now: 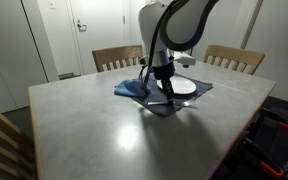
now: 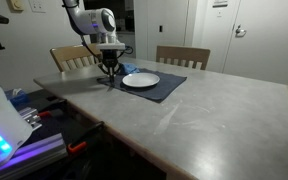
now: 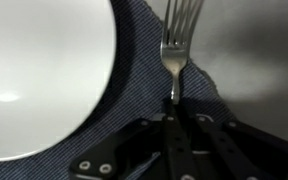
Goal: Put the fork on the blue mat, wipe the plate with the cloth, and then put the fork back on the plate
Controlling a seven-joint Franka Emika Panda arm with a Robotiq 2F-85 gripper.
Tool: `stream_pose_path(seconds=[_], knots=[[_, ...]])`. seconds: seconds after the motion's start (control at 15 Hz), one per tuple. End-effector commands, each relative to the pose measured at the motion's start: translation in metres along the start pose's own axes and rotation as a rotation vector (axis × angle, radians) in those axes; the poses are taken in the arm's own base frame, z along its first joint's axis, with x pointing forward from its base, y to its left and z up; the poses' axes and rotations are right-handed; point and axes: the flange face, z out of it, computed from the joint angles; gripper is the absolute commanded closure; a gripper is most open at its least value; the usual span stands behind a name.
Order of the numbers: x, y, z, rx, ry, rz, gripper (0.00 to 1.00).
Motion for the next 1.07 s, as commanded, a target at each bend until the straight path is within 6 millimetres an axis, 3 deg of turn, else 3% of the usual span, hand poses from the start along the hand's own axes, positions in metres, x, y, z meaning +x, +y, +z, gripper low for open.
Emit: stream_pose_path(seconds=[0.0, 0.47, 1.0], knots=[[-0.007, 0.002, -0.009, 0.014, -0.005, -0.013, 0.97], [-0.017, 0.012, -0.024, -0.014, 0.002, -0.025, 0.97], [-0.047, 0.057, -0.038, -0.095, 0.067, -0.149, 0.97]])
